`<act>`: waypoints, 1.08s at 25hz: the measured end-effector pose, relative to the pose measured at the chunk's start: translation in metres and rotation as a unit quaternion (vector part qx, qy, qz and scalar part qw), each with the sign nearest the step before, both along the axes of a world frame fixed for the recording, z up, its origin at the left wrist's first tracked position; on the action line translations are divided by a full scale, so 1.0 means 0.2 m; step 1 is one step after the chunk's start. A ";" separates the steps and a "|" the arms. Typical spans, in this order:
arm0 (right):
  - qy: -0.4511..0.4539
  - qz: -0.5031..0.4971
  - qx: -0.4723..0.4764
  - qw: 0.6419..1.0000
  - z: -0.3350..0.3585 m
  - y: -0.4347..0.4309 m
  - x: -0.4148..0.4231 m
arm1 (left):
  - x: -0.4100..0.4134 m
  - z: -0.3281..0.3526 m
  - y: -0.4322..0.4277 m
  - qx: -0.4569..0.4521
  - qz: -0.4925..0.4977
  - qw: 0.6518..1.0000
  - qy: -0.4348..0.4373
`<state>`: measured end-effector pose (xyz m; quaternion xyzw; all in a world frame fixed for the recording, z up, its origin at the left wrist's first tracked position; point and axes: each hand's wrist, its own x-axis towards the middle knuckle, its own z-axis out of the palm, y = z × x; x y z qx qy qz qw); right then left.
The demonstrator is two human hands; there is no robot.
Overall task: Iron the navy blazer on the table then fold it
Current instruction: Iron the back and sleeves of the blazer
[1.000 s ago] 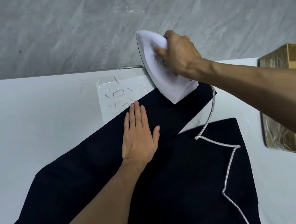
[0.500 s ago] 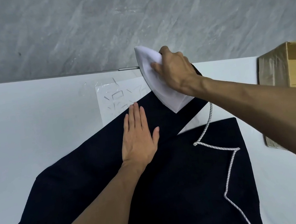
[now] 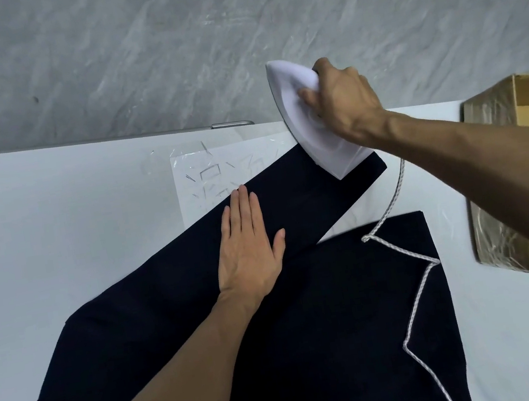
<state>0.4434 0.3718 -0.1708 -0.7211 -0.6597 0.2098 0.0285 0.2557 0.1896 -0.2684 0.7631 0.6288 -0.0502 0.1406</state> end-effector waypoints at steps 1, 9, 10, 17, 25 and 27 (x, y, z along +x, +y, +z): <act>-0.005 -0.003 0.001 1.000 0.00 0.02 0.03 | 0.00 0.00 0.00 0.000 0.000 1.000 0.001; 0.039 0.008 -0.020 0.999 0.04 0.02 -0.01 | 0.00 0.00 0.00 0.002 -0.001 1.000 0.015; 0.047 0.031 -0.022 0.998 0.04 -0.01 -0.07 | 0.00 0.00 0.00 0.001 -0.002 1.000 0.022; 0.021 0.071 -0.030 0.997 -0.02 -0.15 -0.22 | 0.01 0.00 0.00 0.005 0.004 1.000 0.019; -0.012 -0.002 0.007 1.000 -0.01 0.01 0.12 | 0.01 0.01 0.00 0.002 0.002 1.000 0.024; -0.011 -0.027 -0.001 1.000 0.00 0.05 0.19 | 0.01 0.01 0.00 0.002 0.003 1.000 0.024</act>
